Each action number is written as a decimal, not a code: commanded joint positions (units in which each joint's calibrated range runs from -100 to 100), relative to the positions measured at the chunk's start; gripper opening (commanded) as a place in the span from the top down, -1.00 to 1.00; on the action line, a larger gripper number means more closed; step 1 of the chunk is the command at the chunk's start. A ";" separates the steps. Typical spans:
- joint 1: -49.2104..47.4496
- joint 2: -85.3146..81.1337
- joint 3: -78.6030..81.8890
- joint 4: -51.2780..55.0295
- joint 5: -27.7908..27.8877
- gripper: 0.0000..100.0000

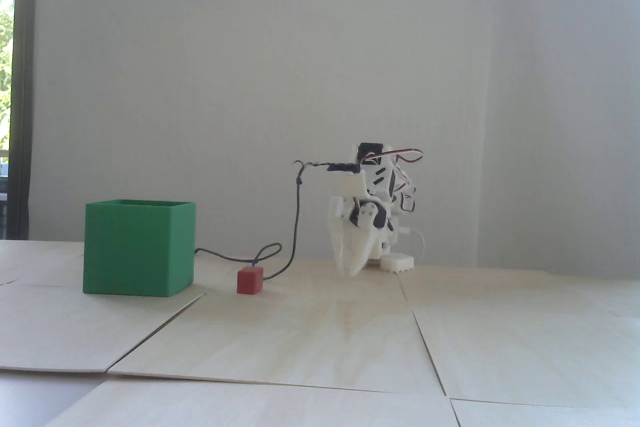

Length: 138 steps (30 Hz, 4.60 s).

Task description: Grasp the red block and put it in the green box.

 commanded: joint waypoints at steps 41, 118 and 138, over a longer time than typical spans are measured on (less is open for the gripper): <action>16.99 87.14 -71.22 -5.06 -4.98 0.95; 18.84 108.22 -96.15 2.44 -12.79 0.95; 12.57 108.30 -95.71 -7.17 -6.39 0.95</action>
